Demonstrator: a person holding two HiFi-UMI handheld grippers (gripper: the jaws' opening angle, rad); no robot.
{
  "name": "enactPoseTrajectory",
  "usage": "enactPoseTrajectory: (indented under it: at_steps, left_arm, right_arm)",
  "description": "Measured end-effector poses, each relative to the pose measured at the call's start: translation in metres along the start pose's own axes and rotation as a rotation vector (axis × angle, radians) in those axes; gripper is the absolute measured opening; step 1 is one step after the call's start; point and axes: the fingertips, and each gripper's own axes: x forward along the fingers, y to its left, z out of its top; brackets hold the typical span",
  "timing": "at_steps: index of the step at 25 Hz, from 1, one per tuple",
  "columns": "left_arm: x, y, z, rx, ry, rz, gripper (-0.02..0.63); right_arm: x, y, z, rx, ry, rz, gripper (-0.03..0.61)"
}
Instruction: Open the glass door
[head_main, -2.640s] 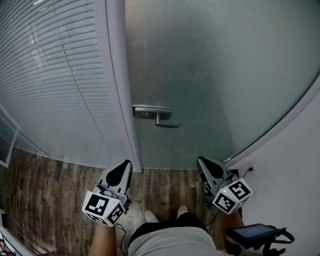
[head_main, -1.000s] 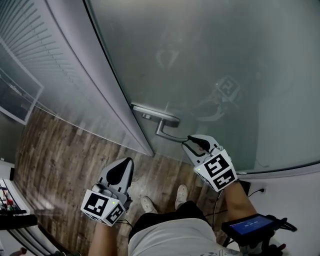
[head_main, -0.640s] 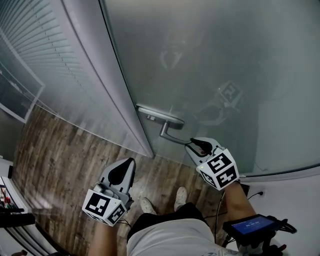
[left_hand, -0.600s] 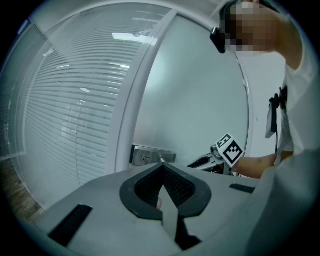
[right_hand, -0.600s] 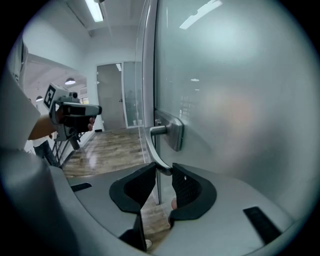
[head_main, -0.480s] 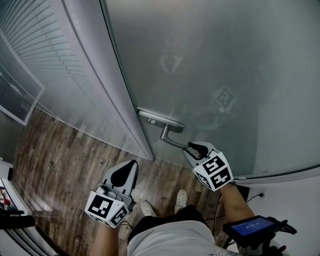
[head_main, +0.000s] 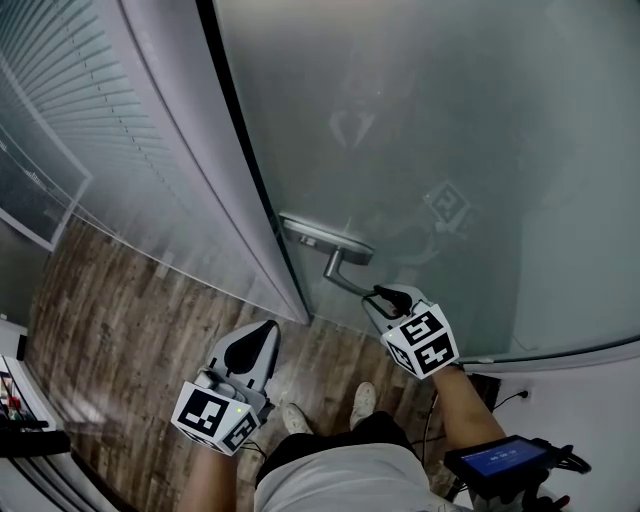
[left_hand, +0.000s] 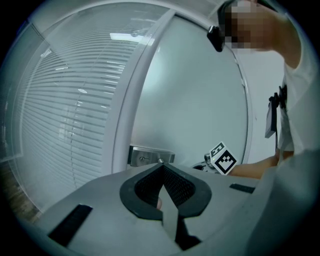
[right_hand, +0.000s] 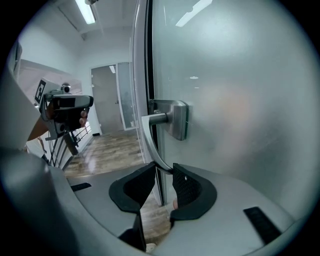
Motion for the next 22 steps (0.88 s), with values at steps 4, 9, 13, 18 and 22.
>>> enactPoseTrajectory:
  at_steps: [4,9,13,18,22]
  left_arm:
    - [0.003,0.001,0.003,0.0,-0.007,-0.003,-0.006]
    - [0.007,-0.007,-0.006,0.007,-0.012,-0.007,-0.006]
    - [0.008,-0.004,-0.005,0.009,-0.014,-0.004,-0.006]
    - [0.006,-0.002,-0.002,0.017,-0.02,-0.002,-0.006]
    - [0.005,-0.003,-0.002,0.014,-0.017,0.008,-0.006]
  right_arm:
    - [0.001,-0.006,0.006,-0.018,-0.003,-0.02,0.106]
    - [-0.018,-0.02,0.012,-0.041,-0.063,-0.081,0.106]
    - [-0.023,-0.029,0.025,-0.062,-0.075,-0.118,0.107]
    - [-0.018,-0.038,0.026,-0.052,-0.067,-0.13,0.107]
    - [-0.016,-0.05,0.03,-0.035,-0.084,-0.155,0.107]
